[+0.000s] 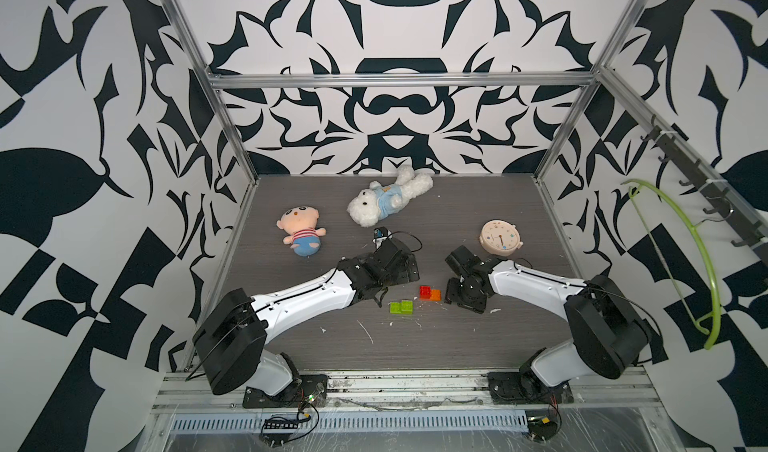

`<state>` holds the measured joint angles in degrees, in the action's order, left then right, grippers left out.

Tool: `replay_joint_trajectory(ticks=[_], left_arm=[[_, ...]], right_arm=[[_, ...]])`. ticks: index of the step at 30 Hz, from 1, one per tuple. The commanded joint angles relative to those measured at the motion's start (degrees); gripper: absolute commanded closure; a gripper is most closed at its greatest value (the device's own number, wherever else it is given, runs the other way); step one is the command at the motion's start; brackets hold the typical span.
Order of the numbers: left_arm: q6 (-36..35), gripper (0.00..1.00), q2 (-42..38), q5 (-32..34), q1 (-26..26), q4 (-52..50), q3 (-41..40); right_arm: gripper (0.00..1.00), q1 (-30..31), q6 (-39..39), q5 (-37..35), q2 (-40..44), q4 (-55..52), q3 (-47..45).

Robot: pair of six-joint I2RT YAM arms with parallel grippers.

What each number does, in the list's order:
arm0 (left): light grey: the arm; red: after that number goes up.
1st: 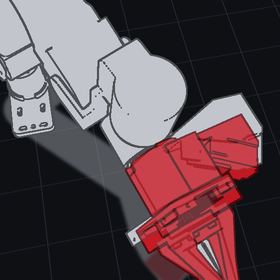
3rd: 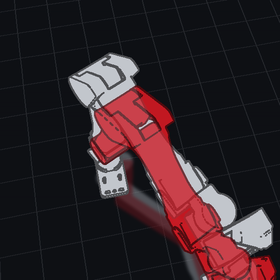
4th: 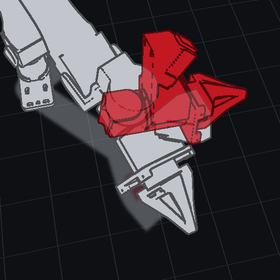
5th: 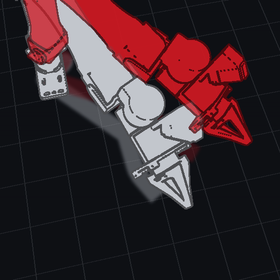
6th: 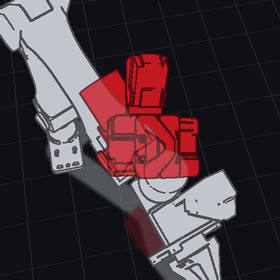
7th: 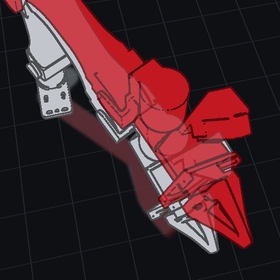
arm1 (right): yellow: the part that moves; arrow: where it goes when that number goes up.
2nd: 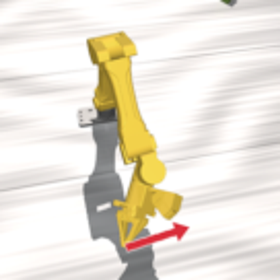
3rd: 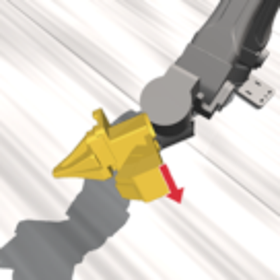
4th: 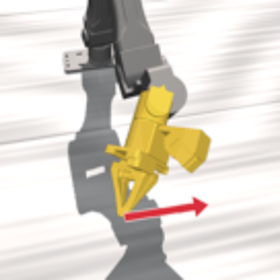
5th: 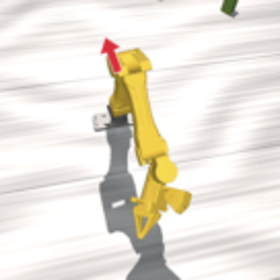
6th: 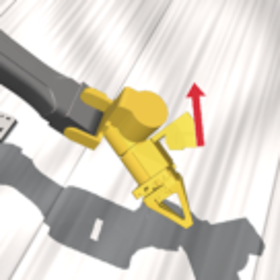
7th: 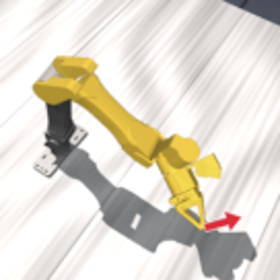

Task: Assemble the number 5 with lego
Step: Pick up the lego brick from the center of the board.

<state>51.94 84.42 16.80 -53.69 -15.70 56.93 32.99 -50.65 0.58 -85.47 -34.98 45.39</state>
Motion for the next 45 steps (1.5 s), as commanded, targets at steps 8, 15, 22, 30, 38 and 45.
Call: replay_joint_trajectory(ticks=[8, 15, 22, 30, 38, 45], left_arm=[[-3.41, 0.01, 4.05, -5.09, 0.0, 1.59, 3.43], [-2.84, 0.01, 6.46, -9.12, -0.17, 4.4, 3.55], [-3.02, 0.01, 7.15, -9.35, -0.28, 4.37, 3.72], [-3.04, 0.01, 7.56, -8.91, -0.27, 3.93, 3.75], [-3.08, 0.01, 7.59, -8.33, -0.27, 3.75, 3.82], [-2.9, 0.01, 7.99, -8.54, -0.27, 3.63, 3.88]], right_arm=[[0.09, -0.57, 7.67, -8.49, 4.35, -7.51, 3.41], [0.09, -2.1, 10.85, -5.55, 0.14, -4.01, 4.83], [0.09, -3.13, 11.0, -4.17, -2.18, -2.64, 5.47], [0.22, -3.29, 9.2, -3.3, -3.83, -1.76, 4.61], [0.24, -3.35, 9.17, -3.47, -4.55, -1.49, 3.96], [0.32, -3.34, 9.34, -3.12, -4.91, -1.38, 3.86]])
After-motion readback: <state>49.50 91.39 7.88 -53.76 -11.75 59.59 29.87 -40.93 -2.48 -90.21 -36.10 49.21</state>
